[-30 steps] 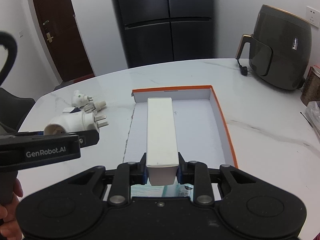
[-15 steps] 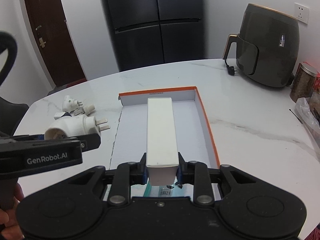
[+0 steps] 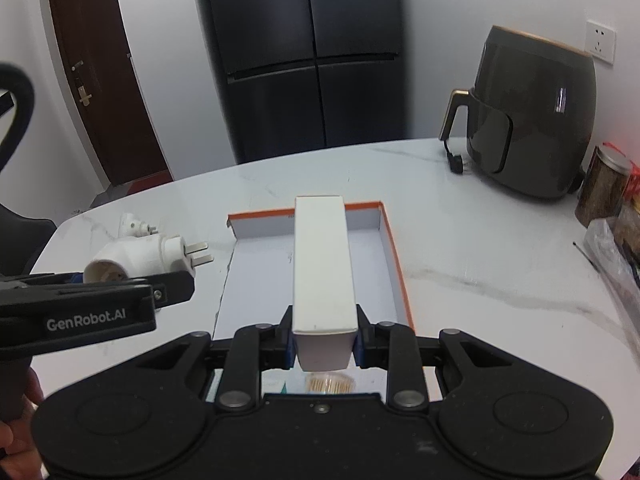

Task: Organize rigid objects
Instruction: 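Carry the lamp socket and white box with both tools over the tray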

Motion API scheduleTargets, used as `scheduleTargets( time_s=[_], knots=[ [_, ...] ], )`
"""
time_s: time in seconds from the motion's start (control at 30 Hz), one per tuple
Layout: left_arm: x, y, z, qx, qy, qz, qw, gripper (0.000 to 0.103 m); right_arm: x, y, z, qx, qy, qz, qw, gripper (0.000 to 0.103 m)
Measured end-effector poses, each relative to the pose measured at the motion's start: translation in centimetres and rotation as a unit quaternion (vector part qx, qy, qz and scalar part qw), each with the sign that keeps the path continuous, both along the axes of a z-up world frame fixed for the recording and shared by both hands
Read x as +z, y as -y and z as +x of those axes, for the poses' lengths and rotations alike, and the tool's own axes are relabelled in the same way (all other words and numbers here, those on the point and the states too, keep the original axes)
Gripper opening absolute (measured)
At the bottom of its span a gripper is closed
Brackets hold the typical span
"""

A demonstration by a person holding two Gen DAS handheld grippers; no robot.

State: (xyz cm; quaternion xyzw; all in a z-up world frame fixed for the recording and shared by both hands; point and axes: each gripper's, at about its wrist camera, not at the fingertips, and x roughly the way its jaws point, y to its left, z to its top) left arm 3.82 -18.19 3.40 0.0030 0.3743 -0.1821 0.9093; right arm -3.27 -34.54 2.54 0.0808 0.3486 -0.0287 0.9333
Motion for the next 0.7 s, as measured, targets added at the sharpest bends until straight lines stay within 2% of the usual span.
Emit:
scheduleTargets(
  time_s=[0.3,0.7],
  knots=[
    [0.9,0.5,1.1,0.006,0.009,-0.002,0.9999,0.066,1.1,0.5,1.2,0.004,0.015,-0.004,1.0,0.032],
    [1.3,1.0,3.1,0.012,0.016,-0.002,0.9998,0.066,1.3,0.4,3.5,0.013,0.014,-0.006,1.0,0.032]
  ],
)
